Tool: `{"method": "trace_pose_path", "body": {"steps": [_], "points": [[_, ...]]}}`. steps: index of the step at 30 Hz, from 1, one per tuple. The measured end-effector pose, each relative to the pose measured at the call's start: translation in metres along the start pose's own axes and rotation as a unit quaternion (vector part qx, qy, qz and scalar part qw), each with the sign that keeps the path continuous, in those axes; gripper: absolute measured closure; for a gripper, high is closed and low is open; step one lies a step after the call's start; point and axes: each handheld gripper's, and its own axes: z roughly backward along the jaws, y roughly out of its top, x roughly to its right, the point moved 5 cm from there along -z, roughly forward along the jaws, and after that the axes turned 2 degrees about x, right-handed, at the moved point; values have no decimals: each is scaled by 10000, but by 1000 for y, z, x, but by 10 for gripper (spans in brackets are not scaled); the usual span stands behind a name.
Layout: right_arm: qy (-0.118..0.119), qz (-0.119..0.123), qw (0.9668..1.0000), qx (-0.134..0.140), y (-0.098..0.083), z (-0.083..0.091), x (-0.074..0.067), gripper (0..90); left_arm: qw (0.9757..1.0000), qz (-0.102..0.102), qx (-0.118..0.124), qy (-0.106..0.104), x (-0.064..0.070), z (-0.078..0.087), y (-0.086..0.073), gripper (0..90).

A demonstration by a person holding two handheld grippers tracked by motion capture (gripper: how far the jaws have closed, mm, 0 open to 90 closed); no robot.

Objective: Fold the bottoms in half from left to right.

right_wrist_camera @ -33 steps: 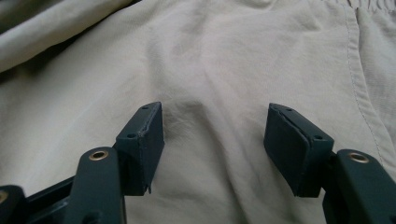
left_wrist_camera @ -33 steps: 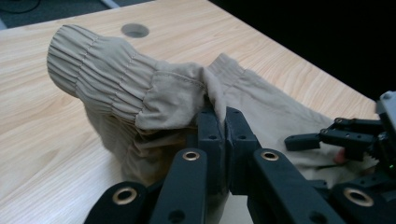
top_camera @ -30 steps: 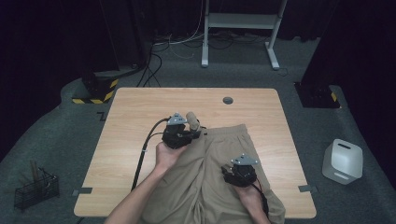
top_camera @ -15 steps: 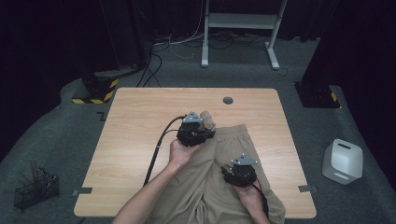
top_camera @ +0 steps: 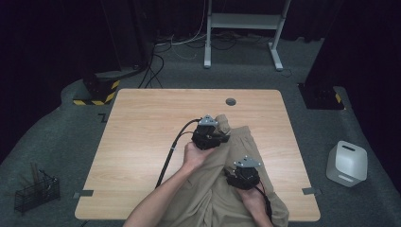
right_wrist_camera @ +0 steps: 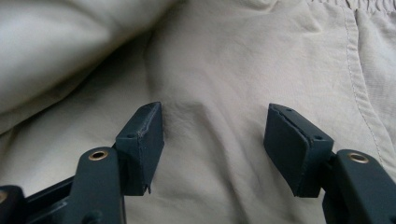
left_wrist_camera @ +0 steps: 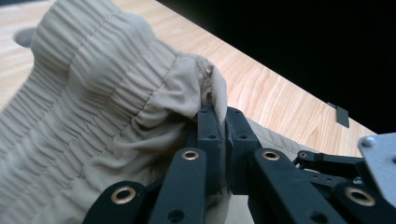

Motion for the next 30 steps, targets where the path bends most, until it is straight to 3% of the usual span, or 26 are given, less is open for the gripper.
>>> {"method": "trace_pose_path", "body": {"steps": [4, 7, 13, 17, 21, 25, 30], "points": [[1, -5, 10000, -1, 0, 0, 0, 377, 9999, -73, -73, -37, 2, -10, -3, 864], [-2, -2, 10000, 5, 0, 0, 0, 377, 9998, 18, -200, -57, -1, -21, -11, 847], [-2, 3, 10000, 5, 0, 0, 0, 377, 9993, 59, -364, -5, -2, -25, -16, 737], [1, -4, 10000, 3, 0, 0, 0, 377, 9991, 3, -397, 172, -1, -11, -12, 585], [2, -3, 10000, 5, 0, 0, 0, 377, 9986, -80, -432, 290, -5, 10, -14, 495], [10, -28, 10000, -1, 0, 0, 0, 376, 9980, -64, -543, 317, -9, 34, -29, 454], [33, -26, 10000, -21, 1, 0, 1, 380, 9975, -46, -683, 179, -8, 51, -58, 441]]}}
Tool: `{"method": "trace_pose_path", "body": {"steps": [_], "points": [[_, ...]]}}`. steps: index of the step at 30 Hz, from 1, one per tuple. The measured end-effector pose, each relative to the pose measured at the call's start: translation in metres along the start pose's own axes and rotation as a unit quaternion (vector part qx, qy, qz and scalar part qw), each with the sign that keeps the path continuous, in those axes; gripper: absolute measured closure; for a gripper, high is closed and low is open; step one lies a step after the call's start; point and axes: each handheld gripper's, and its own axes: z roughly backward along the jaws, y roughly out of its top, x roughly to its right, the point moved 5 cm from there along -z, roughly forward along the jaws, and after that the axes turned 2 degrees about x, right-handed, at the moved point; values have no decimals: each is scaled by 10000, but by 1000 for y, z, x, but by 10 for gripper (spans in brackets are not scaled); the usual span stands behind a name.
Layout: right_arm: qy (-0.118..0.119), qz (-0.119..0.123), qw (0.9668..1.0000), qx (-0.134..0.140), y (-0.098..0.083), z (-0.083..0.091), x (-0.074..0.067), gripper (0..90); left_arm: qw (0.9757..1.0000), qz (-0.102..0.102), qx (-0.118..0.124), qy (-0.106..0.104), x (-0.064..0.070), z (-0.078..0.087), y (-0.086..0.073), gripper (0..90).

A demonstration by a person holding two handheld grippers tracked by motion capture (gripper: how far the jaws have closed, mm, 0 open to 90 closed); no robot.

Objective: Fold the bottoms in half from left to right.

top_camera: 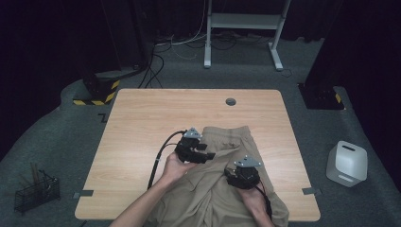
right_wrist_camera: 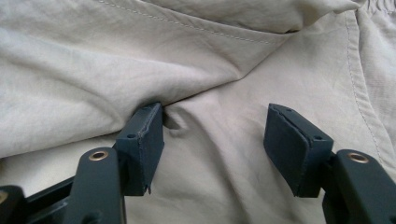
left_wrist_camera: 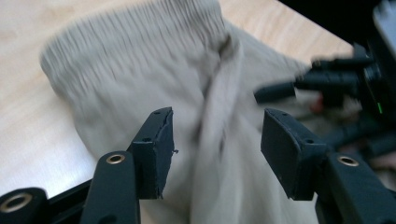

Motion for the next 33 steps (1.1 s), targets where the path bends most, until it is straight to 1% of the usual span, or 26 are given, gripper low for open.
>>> {"method": "trace_pose_path", "body": {"steps": [2, 4, 5, 6, 8, 9, 10, 11, 12, 14, 15, 16, 17, 18, 19, 20, 21, 23, 25, 27, 28, 29, 30, 33], "points": [[24, -18, 10000, -12, 1, 2, 1, 379, 10000, -5, -38, -48, 3, 0, -12, 437], [-16, -13, 10000, 76, 4, 8, 3, 380, 9999, -22, -98, -76, 6, -4, -22, 435], [-36, -23, 9999, 104, 5, 12, 4, 380, 9999, -22, -98, -76, 6, -4, -22, 432], [-50, -9, 9999, 132, 5, 15, 5, 380, 9999, 4, -123, -80, 9, -10, -30, 432], [-75, -18, 9999, 132, 5, 18, 7, 378, 9999, 18, -121, -58, 10, -13, -32, 427], [-126, 13, 9999, 104, 3, 24, 12, 376, 9999, 10, -123, 29, 12, -19, -37, 426], [-126, 13, 9999, 104, 3, 24, 12, 376, 9999, 10, -123, 29, 12, -19, -37, 424], [-173, 17, 9998, 70, 1, 27, 14, 374, 9999, 5, -132, 74, 13, -21, -39, 424], [-230, 27, 9997, -13, -4, 32, 20, 368, 9996, -33, -186, 229, 13, -26, -42, 426], [-256, 20, 9996, -114, -10, 36, 26, 363, 9988, -59, -283, 392, 14, -31, -46, 435], [-256, 20, 9996, -114, -10, 36, 26, 363, 9988, -59, -283, 392, 14, -31, -46, 440], [-268, 5, 9995, -160, -13, 37, 28, 361, 9982, -72, -331, 485, 14, -33, -48, 440], [-249, 4, 9993, -264, -18, 40, 31, 358, 9975, -99, -365, 596, 13, -36, -49, 457], [-235, 28, 9992, -322, -20, 39, 33, 356, 9972, -121, -345, 650, 14, -37, -50, 466], [-235, 28, 9992, -322, -20, 39, 33, 356, 9972, -121, -345, 650, 14, -37, -50, 479], [-218, 42, 9987, -455, -24, 37, 33, 355, 9968, -149, -365, 691, 13, -37, -49, 487], [-195, 15, 9988, -443, -25, 35, 33, 356, 9965, -155, -364, 733, 13, -37, -49, 498], [-111, -40, 9989, -443, -23, 33, 33, 356, 9947, -289, -397, 906, 12, -38, -48, 510], [-51, -36, 9992, -405, -20, 29, 32, 354, 9931, -340, -420, 1036, 11, -39, -47, 515], [-37, -17, 9994, -337, -17, 24, 31, 354, 9924, -327, -411, 1115, 7, -38, -47, 517], [-35, -27, 9995, -300, -16, 21, 30, 354, 9922, -288, -391, 1146, 5, -38, -47, 520], [-32, -27, 9996, -270, -14, 19, 30, 354, 9922, -288, -391, 1146, 5, -38, -47, 523], [-30, -28, 9997, -247, -12, 16, 29, 356, 9917, -263, -398, 1196, -1, -36, -46, 526], [-19, -16, 9998, -220, -6, 8, 26, 356, 9904, -197, -429, 1297, -11, -32, -46, 534]]}}
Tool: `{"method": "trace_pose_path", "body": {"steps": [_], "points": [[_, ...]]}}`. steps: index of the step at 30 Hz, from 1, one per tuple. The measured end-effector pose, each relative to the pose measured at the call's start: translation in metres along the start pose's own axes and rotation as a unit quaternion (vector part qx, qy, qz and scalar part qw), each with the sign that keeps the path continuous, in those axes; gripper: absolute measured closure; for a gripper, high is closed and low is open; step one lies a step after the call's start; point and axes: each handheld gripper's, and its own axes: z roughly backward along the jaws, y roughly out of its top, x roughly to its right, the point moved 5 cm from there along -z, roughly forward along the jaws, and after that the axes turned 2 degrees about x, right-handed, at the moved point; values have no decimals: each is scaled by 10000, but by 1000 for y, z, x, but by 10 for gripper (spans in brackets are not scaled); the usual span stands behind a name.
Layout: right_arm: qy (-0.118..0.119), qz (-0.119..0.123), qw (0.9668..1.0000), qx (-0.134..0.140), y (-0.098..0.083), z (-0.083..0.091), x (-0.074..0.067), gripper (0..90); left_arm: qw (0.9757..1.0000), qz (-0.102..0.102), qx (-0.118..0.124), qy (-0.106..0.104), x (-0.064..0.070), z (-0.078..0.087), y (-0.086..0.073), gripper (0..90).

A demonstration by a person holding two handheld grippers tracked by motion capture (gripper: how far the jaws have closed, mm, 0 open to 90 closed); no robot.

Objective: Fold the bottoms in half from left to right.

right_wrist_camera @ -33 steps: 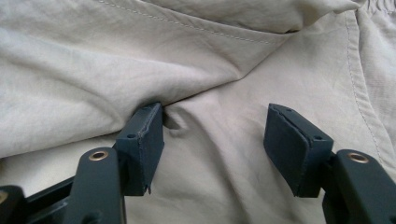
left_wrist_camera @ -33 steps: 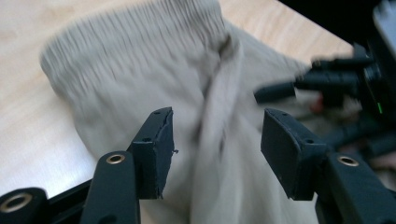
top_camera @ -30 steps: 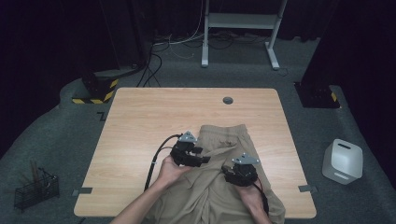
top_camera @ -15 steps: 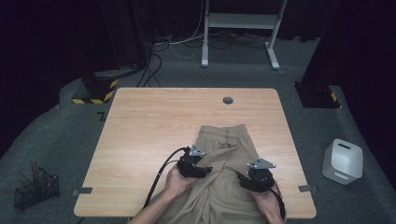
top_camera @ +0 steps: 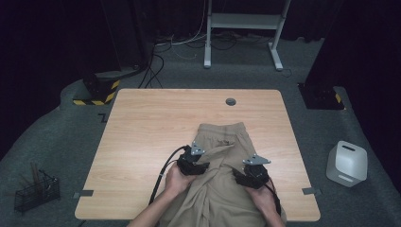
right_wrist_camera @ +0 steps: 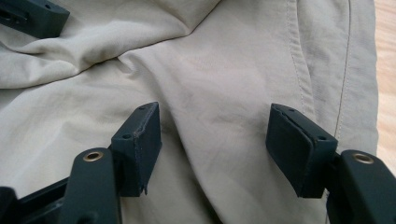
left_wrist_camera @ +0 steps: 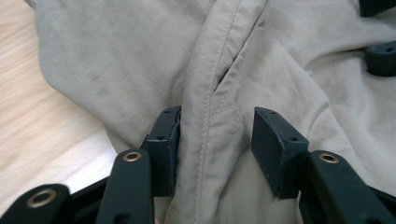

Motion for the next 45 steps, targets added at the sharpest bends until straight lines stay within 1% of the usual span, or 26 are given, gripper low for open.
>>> {"method": "trace_pose_path", "body": {"steps": [3, 4, 7, 8, 9, 10, 12, 13, 19, 22, 25, 26, 28, 29, 30, 31, 32, 34, 37, 38, 39, 40, 41, 42, 43, 45], "points": [[11, 15, 10000, 33, 8, -9, -4, 356, 9999, 106, 1, 109, -12, 2, -1, 544], [15, 8, 10000, 54, 10, -12, -6, 355, 9999, 106, 1, 109, -12, 2, -1, 546], [21, 11, 10000, 86, 15, -17, -10, 356, 9996, 212, -1, 204, -25, 4, -3, 554], [31, 24, 9999, 96, 21, -24, -14, 356, 9992, 267, 8, 282, -33, 6, -4, 558], [39, 31, 9999, 98, 24, -27, -16, 357, 9992, 267, 8, 282, -33, 6, -4, 559], [43, 19, 9999, 108, 27, -30, -18, 357, 9990, 293, 12, 326, -38, 7, -5, 561], [54, 36, 9999, 112, 30, -33, -21, 358, 9984, 383, 45, 413, -49, 9, -7, 565], [68, 38, 9999, 113, 36, -39, -26, 358, 9979, 438, 73, 461, -56, 11, -9, 578], [94, 80, 9998, 142, 54, -57, -37, 360, 9961, 649, 20, 595, -81, 16, -11, 597], [65, 66, 9998, 166, 61, -65, -40, 361, 9952, 750, -45, 629, -90, 16, -9, 614], [40, 32, 9998, 185, 64, -69, -42, 362, 9951, 732, -18, 657, -90, 19, -6, 672], [40, 29, 9998, 192, 64, -69, -42, 362, 9956, 707, 107, 601, -85, 25, -3, 700], [38, 32, 9998, 210, 64, -69, -42, 362, 9964, 643, 228, 508, -80, 31, 2, 773], [38, 31, 9998, 211, 64, -69, -42, 362, 9969, 576, 263, 473, -77, 33, 5, 816], [37, 33, 9998, 211, 64, -69, -42, 362, 9971, 567, 293, 406, -74, 35, 8, 853], [38, 33, 9998, 213, 64, -69, -42, 362, 9971, 567, 293, 406, -74, 35, 8, 867], [37, 32, 9997, 218, 64, -69, -42, 362, 9976, 534, 351, 268, -68, 38, 15, 872], [37, 37, 9997, 233, 64, -70, -42, 362, 9977, 485, 457, 124, -61, 41, 24, 874], [33, 35, 9997, 235, 64, -70, -42, 362, 9961, 520, 686, -191, -46, 45, 35, 875], [36, 29, 9997, 230, 64, -70, -42, 362, 9959, 510, 701, -268, -41, 43, 37, 875], [38, 27, 9997, 229, 64, -70, -42, 362, 9966, 430, 654, -268, -37, 40, 38, 875], [43, 33, 9997, 225, 64, -70, -42, 363, 9976, 335, 566, -218, -34, 35, 37, 875], [56, 36, 9998, 211, 64, -70, -42, 363, 9982, 312, 472, -188, -32, 29, 35, 874], [78, 52, 9998, 187, 64, -69, -41, 368, 9982, 312, 472, -188, -32, 29, 35, 874], [90, 53, 9998, 142, 65, -68, -41, 377, 9989, 348, 296, -112, -34, 17, 29, 874], [93, 62, 9999, 107, 64, -64, -41, 383, 9986, 496, 208, -18, -39, 9, 22, 873]]}}
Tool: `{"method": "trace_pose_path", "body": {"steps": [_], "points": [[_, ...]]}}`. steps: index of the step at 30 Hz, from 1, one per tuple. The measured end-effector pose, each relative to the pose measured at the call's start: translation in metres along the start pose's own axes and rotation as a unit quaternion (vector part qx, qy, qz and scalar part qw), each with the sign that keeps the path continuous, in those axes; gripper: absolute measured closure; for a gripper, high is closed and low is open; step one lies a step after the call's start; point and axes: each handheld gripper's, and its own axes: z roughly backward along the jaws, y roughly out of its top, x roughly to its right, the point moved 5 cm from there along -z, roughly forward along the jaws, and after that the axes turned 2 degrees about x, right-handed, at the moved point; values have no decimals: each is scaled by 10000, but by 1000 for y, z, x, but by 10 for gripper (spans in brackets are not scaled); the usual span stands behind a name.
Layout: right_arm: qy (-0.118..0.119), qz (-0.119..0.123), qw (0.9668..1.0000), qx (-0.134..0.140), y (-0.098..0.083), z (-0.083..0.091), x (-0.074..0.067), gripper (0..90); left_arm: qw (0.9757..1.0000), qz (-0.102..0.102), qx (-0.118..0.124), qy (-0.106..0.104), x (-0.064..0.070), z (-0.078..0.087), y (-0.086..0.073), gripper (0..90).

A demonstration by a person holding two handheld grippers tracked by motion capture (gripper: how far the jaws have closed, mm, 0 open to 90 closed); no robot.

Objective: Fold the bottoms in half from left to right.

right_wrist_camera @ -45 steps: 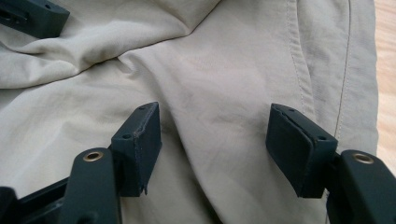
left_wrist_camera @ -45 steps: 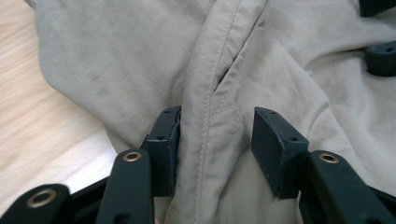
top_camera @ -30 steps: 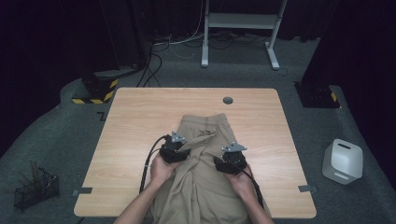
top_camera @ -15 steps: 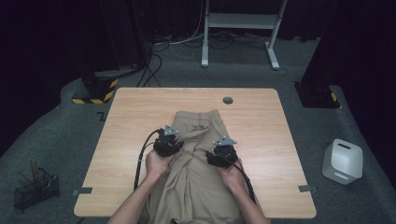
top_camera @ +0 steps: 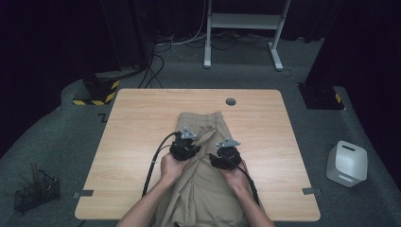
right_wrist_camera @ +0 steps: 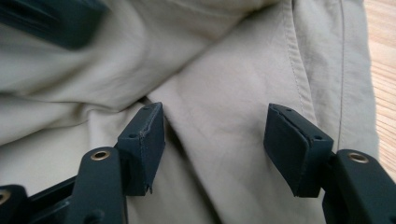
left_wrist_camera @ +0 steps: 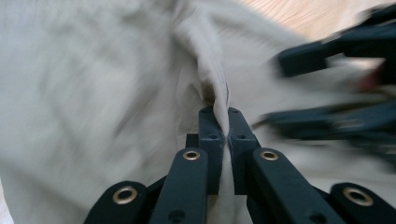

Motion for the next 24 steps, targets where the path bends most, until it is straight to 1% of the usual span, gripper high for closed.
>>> {"method": "trace_pose_path", "body": {"steps": [1, 2, 3, 5, 6, 7, 8, 9, 10, 12, 14, 16, 17, 18, 19, 20, 21, 22, 24], "points": [[0, 0, 10000, 0, 0, 0, 0, 383, 10000, 0, 0, 0, 0, 0, 0, 873], [26, 55, 9999, 94, 0, 11, 0, 383, 9999, 106, -78, 110, -7, -4, -7, 872], [23, 106, 9999, 122, -2, 17, 0, 383, 9997, 123, -124, 153, -10, -5, -11, 872], [1, 239, 9997, 90, -6, 29, 3, 378, 9995, 180, -166, 201, -16, -6, -17, 872], [1, 239, 9997, 90, -6, 29, 3, 378, 9995, 180, -166, 201, -16, -6, -17, 872], [-55, 356, 9994, 0, -14, 39, 7, 378, 9994, 258, -119, 187, -20, -6, -18, 872], [-42, 351, 9993, -74, -19, 43, 9, 376, 9994, 214, -119, 227, -20, -7, -18, 872], [-42, 351, 9993, -74, -19, 43, 9, 376, 9994, 214, -119, 227, -20, -7, -18, 872], [-21, 303, 9993, -223, -29, 47, 14, 374, 9994, 40, -129, 317, -20, -8, -17, 872], [28, 269, 9990, -358, -38, 47, 18, 371, 9989, -141, -151, 414, -20, -9, -16, 873], [100, 125, 9995, -283, -42, 46, 19, 372, 9984, -248, -163, 485, -22, -11, -14, 874], [110, 134, 9996, -234, -40, 44, 17, 373, 9979, -279, -153, 556, -27, -12, -13, 874], [116, 124, 9997, -189, -39, 42, 15, 373, 9979, -279, -153, 556, -27, -12, -13, 874], [122, 130, 9997, -135, -38, 39, 14, 373, 9976, -228, -179, 626, -36, -12, -11, 874], [122, 130, 9997, -135, -38, 39, 14, 373, 9976, -228, -179, 626, -36, -12, -11, 874], [105, 89, 9999, -21, -34, 33, 11, 373, 9977, -155, -197, 633, -40, -13, -10, 874], [105, 89, 9999, -21, -34, 33, 11, 373, 9976, -83, -216, 651, -46, -13, -8, 874], [63, 51, 9999, 68, -29, 26, 9, 373, 9974, 89, -266, 661, -54, -12, -6, 875], [42, 26, 10000, 83, -24, 21, 7, 373, 9971, 122, -294, 690, -57, -11, -5, 876]]}}
